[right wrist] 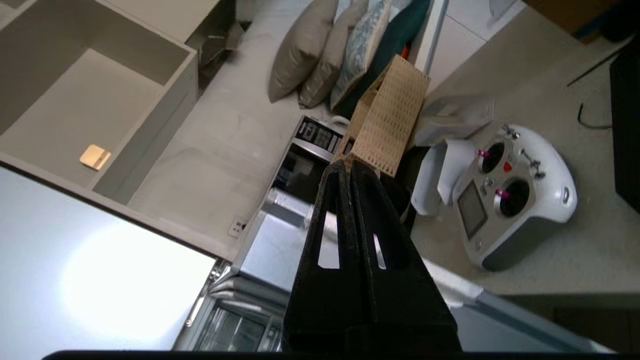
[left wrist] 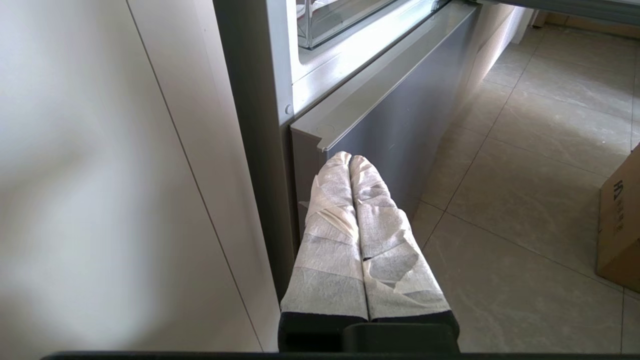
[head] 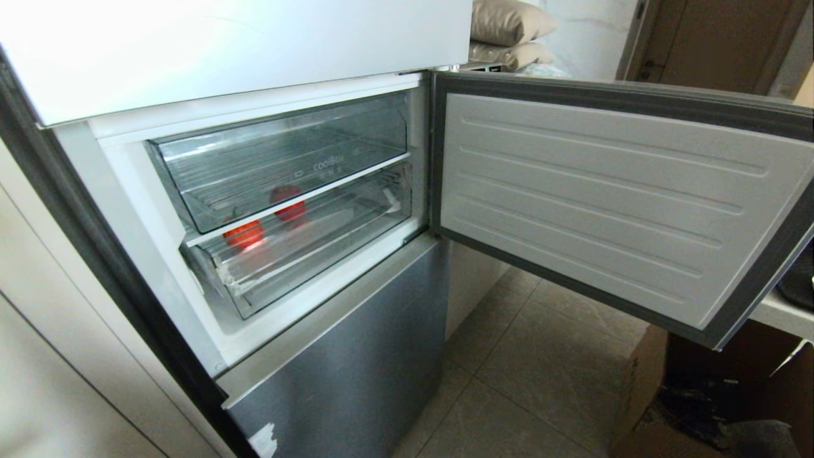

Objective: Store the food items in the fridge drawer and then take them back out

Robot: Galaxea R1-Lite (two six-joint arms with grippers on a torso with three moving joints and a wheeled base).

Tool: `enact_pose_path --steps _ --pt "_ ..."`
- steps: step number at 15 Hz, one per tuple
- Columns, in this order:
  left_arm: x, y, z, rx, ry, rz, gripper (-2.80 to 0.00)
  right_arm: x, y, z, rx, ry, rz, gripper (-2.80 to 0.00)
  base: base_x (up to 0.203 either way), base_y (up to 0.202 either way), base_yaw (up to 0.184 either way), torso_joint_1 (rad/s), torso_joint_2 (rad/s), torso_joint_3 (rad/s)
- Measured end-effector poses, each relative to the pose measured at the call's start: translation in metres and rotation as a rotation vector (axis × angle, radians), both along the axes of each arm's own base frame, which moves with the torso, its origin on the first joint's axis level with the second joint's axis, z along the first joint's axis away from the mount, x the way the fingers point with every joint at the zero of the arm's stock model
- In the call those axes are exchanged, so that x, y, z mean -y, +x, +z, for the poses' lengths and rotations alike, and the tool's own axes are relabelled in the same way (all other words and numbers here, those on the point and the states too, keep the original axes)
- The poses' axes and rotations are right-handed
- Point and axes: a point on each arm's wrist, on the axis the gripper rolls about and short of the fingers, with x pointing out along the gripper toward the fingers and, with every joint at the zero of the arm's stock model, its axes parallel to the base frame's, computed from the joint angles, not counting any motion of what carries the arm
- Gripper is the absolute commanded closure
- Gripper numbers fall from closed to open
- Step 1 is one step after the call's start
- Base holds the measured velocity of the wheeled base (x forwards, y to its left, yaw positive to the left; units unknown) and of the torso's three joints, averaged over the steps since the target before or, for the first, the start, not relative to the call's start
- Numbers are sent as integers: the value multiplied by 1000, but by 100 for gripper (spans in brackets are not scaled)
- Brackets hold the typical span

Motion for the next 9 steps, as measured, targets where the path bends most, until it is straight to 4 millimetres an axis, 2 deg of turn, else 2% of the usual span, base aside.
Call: enact_pose_path --steps 2,5,9 --pt "0 0 0 0 0 0 0 12 10 -5 9 -8 3 0 0 0 0 0 0 0" --pt "0 0 0 0 0 0 0 33 42 -19 -9 26 47 0 0 0 0 0 0 0" --pt "0 0 0 0 0 0 0 32 85 -42 -48 99 154 0 0 0 0 0 0 0"
